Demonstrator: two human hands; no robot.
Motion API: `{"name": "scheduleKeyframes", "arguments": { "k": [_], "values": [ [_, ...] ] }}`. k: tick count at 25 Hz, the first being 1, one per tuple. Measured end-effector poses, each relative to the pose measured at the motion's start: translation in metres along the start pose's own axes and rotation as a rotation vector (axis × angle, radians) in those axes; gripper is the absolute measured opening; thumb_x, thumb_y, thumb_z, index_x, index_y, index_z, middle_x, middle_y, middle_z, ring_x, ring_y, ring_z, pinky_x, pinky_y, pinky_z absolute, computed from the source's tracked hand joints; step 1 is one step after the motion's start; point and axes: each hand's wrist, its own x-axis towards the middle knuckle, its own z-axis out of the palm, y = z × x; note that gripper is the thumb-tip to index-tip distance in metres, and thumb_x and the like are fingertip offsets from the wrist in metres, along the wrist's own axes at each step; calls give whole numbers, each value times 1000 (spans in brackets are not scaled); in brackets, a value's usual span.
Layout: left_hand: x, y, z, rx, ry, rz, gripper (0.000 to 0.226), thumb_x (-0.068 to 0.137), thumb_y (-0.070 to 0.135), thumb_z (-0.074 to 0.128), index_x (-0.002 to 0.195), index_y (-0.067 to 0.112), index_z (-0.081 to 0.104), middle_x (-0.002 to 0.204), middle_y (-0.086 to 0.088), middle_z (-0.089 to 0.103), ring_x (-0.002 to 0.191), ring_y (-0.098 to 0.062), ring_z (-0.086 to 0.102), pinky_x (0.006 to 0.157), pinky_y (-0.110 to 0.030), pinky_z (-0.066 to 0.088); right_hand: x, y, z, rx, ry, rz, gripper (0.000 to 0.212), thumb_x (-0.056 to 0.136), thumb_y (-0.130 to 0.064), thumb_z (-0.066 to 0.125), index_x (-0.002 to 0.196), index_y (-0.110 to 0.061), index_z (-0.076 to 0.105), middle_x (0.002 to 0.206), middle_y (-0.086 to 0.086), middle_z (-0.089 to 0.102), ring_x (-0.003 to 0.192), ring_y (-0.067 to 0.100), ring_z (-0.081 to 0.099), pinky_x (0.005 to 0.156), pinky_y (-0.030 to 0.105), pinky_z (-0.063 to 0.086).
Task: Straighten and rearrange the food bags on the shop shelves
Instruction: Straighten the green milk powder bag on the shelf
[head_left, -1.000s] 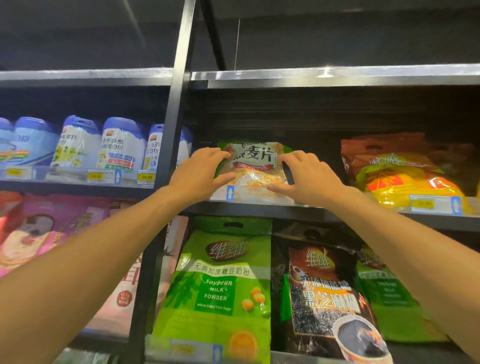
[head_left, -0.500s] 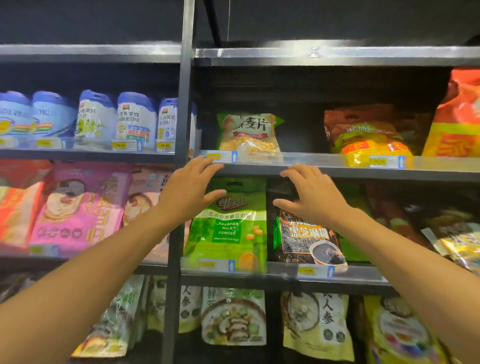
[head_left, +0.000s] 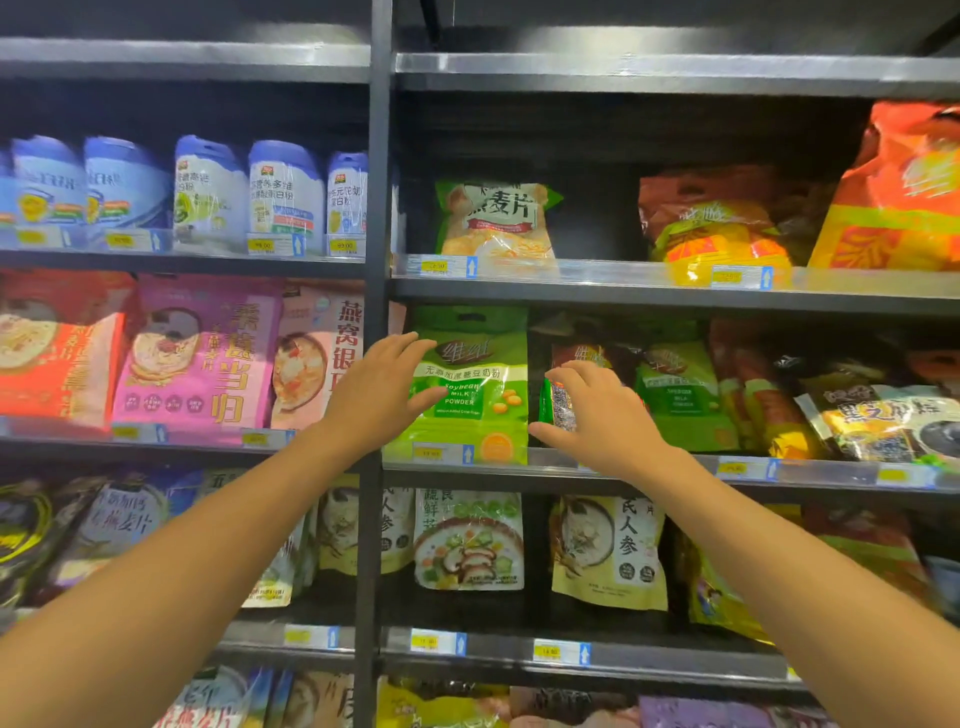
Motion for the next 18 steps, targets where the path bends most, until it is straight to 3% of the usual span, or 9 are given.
{"name": "scheduleKeyframes", "arguments": {
  "k": [5, 9, 14, 16, 18],
  "values": [
    [9, -5, 17, -240, -16, -167, 69, 102, 38, 61, 159, 12, 33, 163, -11, 38, 151, -29, 34, 123, -45, 30, -1, 0, 17, 92, -12, 15, 79, 89, -62, 65, 151, -19, 42, 151, 2, 46, 138, 24, 44, 112, 40, 41],
    [31, -10, 33, -403, -54, -306, 77, 99, 46, 63, 161, 15, 28, 165, -10, 34, 151, -31, 34, 122, -51, 34, 14, 2, 36, 203, -33, 43, 78, 89, -58, 68, 152, -20, 39, 150, 2, 44, 137, 23, 45, 108, 39, 44],
    [56, -12, 63, -401, -50, -324, 90, 96, 43, 69, 164, 15, 18, 170, -8, 23, 157, -31, 22, 126, -50, 26, 40, 6, 68, 319, -68, 69, 87, 90, -49, 73, 157, -16, 30, 154, 6, 41, 141, 25, 42, 112, 38, 39],
    [67, -19, 78, -478, -63, -412, 87, 95, 41, 72, 162, 15, 23, 168, -10, 27, 154, -33, 27, 124, -49, 30, 49, 7, 83, 365, -86, 114, 88, 90, -46, 75, 157, -14, 28, 153, 9, 41, 142, 27, 41, 112, 38, 39],
    [77, -24, 92, -629, -47, -547, 75, 93, 39, 74, 153, 15, 37, 153, -8, 43, 143, -29, 43, 115, -44, 41, 57, 11, 100, 409, -133, 202, 89, 87, -50, 75, 155, -13, 30, 151, 11, 43, 139, 29, 44, 110, 43, 42]
  ]
}}
